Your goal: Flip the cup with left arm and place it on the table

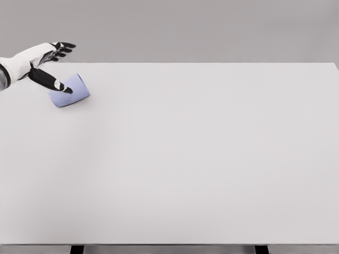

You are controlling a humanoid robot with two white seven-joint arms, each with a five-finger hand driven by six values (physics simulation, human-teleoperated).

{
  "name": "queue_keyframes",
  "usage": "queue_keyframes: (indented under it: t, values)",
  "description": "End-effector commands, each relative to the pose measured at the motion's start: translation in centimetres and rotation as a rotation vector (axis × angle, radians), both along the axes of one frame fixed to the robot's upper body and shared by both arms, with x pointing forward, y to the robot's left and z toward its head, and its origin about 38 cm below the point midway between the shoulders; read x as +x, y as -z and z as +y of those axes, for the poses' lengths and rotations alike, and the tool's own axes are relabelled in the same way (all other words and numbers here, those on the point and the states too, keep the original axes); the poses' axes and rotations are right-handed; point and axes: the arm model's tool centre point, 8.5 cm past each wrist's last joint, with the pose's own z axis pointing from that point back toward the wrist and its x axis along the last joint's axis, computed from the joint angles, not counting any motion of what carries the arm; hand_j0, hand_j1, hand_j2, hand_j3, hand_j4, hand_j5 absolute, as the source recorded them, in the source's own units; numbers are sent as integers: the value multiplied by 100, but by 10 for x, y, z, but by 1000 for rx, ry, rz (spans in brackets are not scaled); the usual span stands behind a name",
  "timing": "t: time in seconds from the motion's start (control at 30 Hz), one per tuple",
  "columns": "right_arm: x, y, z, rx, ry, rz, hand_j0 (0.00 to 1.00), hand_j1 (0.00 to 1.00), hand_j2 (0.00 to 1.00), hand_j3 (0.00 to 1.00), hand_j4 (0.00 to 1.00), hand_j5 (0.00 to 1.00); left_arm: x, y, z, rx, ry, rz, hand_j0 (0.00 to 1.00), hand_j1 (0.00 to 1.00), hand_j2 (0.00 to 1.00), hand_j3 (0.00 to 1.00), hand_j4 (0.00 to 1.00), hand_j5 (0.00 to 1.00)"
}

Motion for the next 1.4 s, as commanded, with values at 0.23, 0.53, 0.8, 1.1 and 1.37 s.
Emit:
queue_keyframes:
  t: [0.23, 0.53, 0.8, 1.1, 1.37]
  values:
    - [0, 0, 0, 0, 0, 0, 100, 100, 100, 100, 100, 100, 29, 56, -16, 81, -81, 126, 100, 100, 100, 100, 100, 100]
    - [0, 0, 0, 0, 0, 0, 100, 100, 100, 100, 100, 100, 53, 59, -9, 152, -164, 130, 100, 100, 100, 100, 100, 100]
    - [0, 0, 0, 0, 0, 0, 100, 100, 100, 100, 100, 100, 62, 73, -9, 172, -199, 165, 98, 98, 98, 98, 98, 98]
    - [0, 0, 0, 0, 0, 0, 100, 100, 100, 100, 100, 100, 73, 88, -13, 197, -231, 212, 98, 98, 98, 98, 98, 98]
    - [0, 0, 0, 0, 0, 0, 100, 100, 100, 100, 100, 100, 78, 97, -14, 194, -245, 250, 98, 98, 98, 98, 98, 98]
